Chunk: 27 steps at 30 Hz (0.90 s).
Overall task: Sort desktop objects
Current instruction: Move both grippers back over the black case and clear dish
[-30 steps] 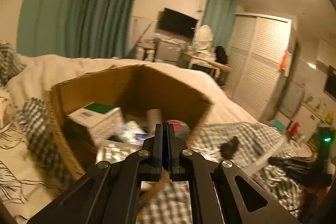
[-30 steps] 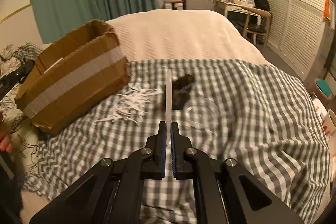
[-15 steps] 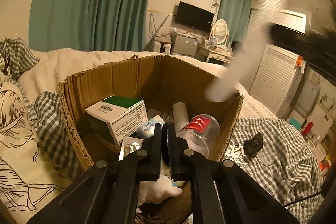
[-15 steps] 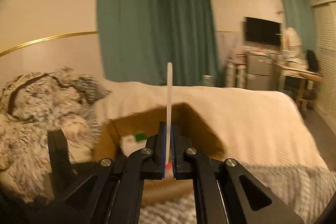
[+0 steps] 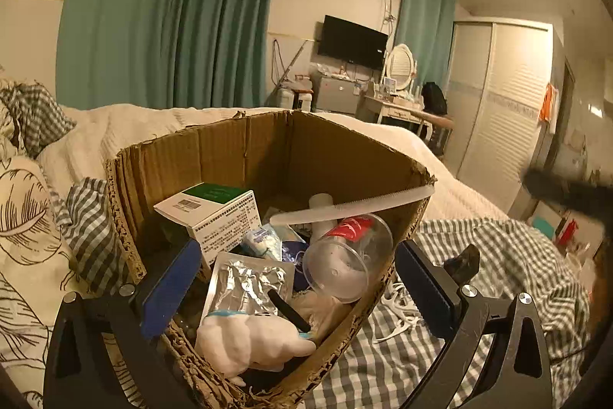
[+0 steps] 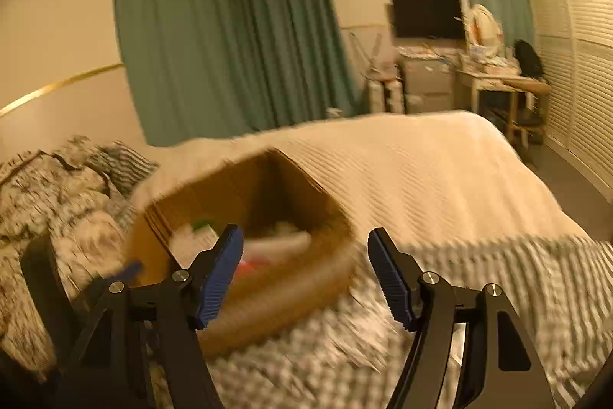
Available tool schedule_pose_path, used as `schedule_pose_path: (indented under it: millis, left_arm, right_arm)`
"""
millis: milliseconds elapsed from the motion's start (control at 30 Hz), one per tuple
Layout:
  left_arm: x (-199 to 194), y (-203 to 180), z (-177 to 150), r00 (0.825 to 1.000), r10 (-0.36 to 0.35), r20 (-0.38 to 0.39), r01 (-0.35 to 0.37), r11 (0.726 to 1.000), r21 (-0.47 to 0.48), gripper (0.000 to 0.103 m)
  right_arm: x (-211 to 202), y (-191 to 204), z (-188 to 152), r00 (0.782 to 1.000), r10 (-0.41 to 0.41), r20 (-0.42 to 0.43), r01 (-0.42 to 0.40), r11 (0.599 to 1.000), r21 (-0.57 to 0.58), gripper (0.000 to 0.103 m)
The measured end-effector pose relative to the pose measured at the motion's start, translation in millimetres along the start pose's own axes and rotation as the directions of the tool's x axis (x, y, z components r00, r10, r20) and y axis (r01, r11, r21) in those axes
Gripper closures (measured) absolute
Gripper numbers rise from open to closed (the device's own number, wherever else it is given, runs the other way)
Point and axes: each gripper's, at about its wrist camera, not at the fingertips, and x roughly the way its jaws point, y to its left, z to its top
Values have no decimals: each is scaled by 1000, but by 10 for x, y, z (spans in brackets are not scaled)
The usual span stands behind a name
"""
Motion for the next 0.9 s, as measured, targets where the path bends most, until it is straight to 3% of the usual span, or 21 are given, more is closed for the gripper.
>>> schedule_pose_path:
  millis: [100, 200, 400, 500, 600, 700, 800, 900]
  left_arm:
    - [-27, -41, -36, 999, 32, 23, -32, 999, 11, 0]
    - [-52, -144, -46, 999, 16, 34, -17, 999, 30, 0]
    - [-117, -458, -137, 984, -180, 12, 178, 980, 93, 0]
    - [-133, -706, -187, 970, -244, 18, 240, 963, 123, 0]
    - [11, -1129, -204, 949, -313, -35, 314, 928, 201, 0]
    - [244, -1551, -313, 931, -356, -76, 362, 885, 293, 0]
    - [615, -1904, -470, 940, -318, -122, 340, 858, 386, 0]
    - [967, -2125, -559, 928, -315, -200, 372, 825, 425, 1]
  right_arm:
    - [-249, -249, -254, 997, -77, -27, 77, 997, -6, 36]
    - [-449, -554, -484, 988, -145, -50, 146, 989, 14, 35]
    - [-514, -1109, -795, 973, -220, -73, 223, 975, 22, 33]
    - [-394, -1325, -852, 978, -192, -80, 196, 979, 57, 33]
    - [-208, -1389, -876, 983, -148, -110, 153, 988, 37, 33]
    - [25, -1393, -976, 978, -153, -138, 151, 988, -26, 33]
    - [267, -1520, -1100, 973, -107, -205, 113, 993, 21, 33]
    - [441, -1604, -1184, 961, -104, -256, 111, 994, 14, 33]
